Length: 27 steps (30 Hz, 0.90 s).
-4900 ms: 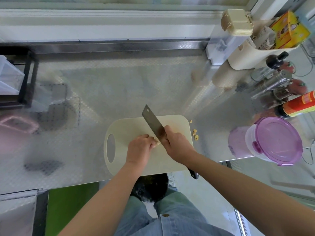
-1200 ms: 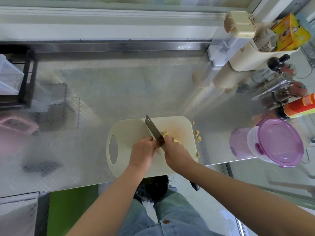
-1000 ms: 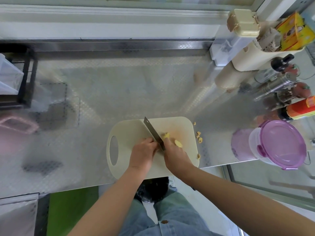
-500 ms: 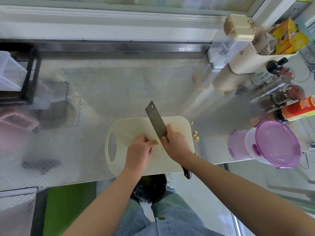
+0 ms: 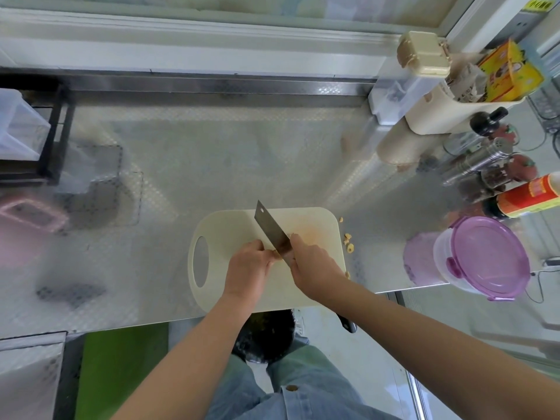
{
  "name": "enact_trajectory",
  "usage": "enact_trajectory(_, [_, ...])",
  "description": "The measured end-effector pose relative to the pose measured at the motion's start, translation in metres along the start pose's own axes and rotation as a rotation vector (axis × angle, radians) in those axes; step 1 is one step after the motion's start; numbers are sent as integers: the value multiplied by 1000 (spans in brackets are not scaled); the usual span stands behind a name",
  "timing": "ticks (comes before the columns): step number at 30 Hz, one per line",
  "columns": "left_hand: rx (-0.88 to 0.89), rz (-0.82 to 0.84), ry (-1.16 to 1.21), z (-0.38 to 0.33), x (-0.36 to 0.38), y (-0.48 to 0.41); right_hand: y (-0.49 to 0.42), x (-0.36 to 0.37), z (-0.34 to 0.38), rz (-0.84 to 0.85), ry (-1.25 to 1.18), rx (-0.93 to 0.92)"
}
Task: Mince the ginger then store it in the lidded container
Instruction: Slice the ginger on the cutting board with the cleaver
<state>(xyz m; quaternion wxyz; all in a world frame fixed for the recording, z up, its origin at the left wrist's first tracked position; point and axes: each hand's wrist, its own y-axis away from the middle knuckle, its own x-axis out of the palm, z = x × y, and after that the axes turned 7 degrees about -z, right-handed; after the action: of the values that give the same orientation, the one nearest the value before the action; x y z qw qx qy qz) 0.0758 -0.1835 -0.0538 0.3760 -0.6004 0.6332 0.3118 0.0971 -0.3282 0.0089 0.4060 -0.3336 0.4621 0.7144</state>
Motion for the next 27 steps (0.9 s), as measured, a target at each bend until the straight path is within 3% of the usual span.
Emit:
enact_trajectory(5, [60, 41, -57, -3, -6, -6, 1, 10, 8, -7, 80, 61])
enact_trajectory(27, [74, 4, 55, 9, 0, -7, -10, 31, -5, -65, -52, 78])
